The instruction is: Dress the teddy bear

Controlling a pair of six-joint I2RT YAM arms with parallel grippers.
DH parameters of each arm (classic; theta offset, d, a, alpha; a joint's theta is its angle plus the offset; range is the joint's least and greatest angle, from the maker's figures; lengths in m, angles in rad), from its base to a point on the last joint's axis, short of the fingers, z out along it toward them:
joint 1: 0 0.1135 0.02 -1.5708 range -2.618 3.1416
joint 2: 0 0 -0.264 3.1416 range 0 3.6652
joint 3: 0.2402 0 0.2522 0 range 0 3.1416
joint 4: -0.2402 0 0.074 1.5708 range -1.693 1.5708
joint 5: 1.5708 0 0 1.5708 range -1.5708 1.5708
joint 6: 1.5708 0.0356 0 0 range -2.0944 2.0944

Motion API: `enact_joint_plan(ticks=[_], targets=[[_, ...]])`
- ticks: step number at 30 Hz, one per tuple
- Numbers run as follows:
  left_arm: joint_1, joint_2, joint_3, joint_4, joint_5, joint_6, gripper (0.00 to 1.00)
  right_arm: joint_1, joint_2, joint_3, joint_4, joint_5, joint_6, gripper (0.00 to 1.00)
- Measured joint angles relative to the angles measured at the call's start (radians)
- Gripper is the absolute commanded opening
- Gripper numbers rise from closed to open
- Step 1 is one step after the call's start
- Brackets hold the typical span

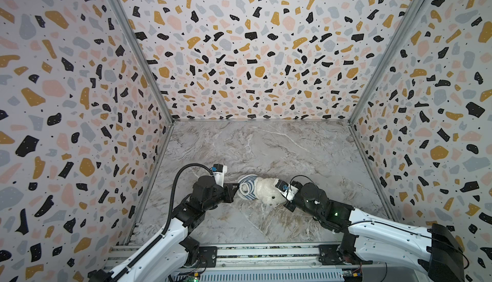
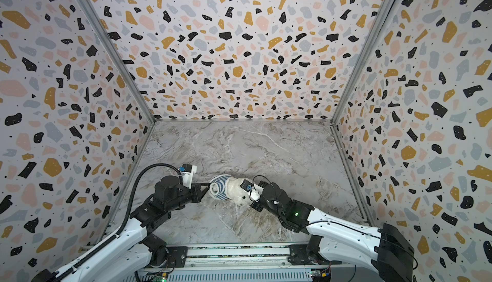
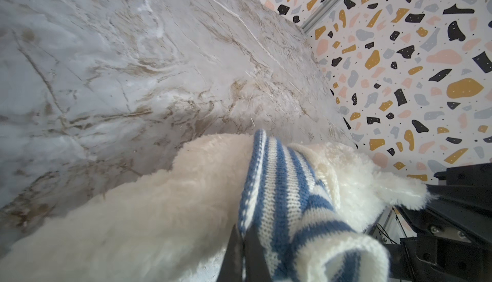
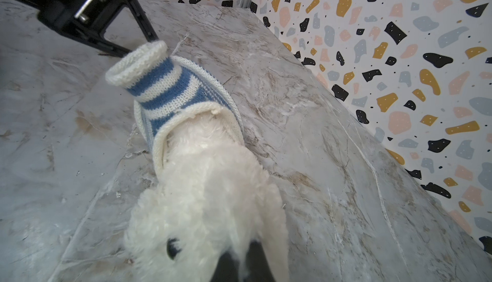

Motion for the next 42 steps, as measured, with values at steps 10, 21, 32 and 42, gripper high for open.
enact_joint_plan(ticks=[10, 21, 32, 42], targets=[[-0.088, 0.11, -0.003, 0.132, 0.001, -0.035, 0.0, -0.005, 0.053, 0.001, 0.026, -0.003, 0.029, 0.0], [-0.16, 0.198, -0.002, 0.315, 0.007, -0.093, 0.0, -0.005, 0.09, 0.001, 0.071, -0.04, 0.051, 0.0], [-0.13, 0.202, 0.013, 0.187, -0.185, -0.069, 0.0, -0.018, 0.072, -0.009, 0.074, -0.05, 0.069, 0.0], [-0.121, 0.249, 0.016, 0.163, -0.167, -0.034, 0.0, -0.024, 0.061, -0.02, 0.074, -0.068, 0.074, 0.0]])
